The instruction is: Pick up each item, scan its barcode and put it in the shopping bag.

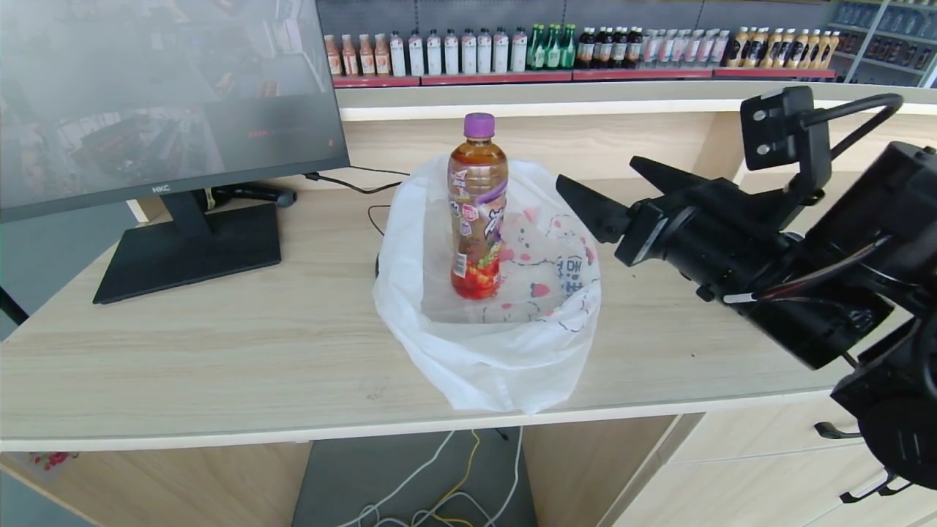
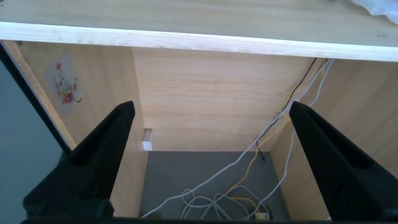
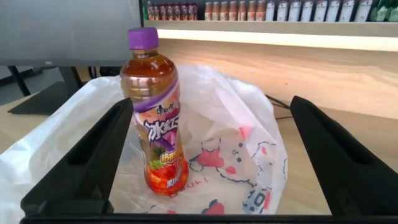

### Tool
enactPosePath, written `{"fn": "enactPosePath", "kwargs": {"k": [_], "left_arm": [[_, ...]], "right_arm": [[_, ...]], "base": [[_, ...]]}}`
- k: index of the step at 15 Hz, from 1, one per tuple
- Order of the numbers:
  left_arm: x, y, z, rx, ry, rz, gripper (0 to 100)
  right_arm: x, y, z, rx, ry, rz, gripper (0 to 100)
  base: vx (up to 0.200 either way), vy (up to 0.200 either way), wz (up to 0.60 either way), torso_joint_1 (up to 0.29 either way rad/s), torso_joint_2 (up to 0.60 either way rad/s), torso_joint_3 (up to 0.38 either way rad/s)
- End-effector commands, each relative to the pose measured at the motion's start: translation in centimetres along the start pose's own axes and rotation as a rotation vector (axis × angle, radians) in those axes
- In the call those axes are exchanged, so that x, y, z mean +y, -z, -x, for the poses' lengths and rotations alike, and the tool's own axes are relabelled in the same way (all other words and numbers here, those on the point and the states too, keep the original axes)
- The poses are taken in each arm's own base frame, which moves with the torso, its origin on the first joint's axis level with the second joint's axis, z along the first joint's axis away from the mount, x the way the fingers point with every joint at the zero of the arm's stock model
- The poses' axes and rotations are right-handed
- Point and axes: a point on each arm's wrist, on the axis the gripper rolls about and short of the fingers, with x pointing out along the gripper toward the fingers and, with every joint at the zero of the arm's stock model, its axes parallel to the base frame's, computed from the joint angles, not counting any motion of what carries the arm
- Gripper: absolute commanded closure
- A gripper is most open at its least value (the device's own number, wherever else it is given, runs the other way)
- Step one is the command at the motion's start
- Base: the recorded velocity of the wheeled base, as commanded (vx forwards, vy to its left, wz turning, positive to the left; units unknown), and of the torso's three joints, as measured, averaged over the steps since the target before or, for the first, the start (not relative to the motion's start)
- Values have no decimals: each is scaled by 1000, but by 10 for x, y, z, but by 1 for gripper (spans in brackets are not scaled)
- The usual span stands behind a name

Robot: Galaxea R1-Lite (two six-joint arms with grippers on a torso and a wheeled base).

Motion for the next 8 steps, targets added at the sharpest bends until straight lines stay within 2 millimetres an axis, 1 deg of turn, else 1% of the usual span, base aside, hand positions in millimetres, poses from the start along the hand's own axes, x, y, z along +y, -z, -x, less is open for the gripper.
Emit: {"fn": "enactPosePath", "kwargs": {"k": [1,2,5,8], "left_arm": [[0,0,0,1,1,2,0],[0,0,0,1,-1,2,0],[0,0,0,1,-1,4,0],[0,0,0,1,-1,5,0]], "right_arm": [[-12,-29,20,-82,38,13,0],[-12,-33,26,-90,41,17,0],[-12,-36,46,-85,37,34,0],[-14,-41,48,-108,45,38,0]], "base": [[0,0,0,0,0,0],[0,0,0,0,0,0],[0,0,0,0,0,0],[0,0,0,0,0,0]]}}
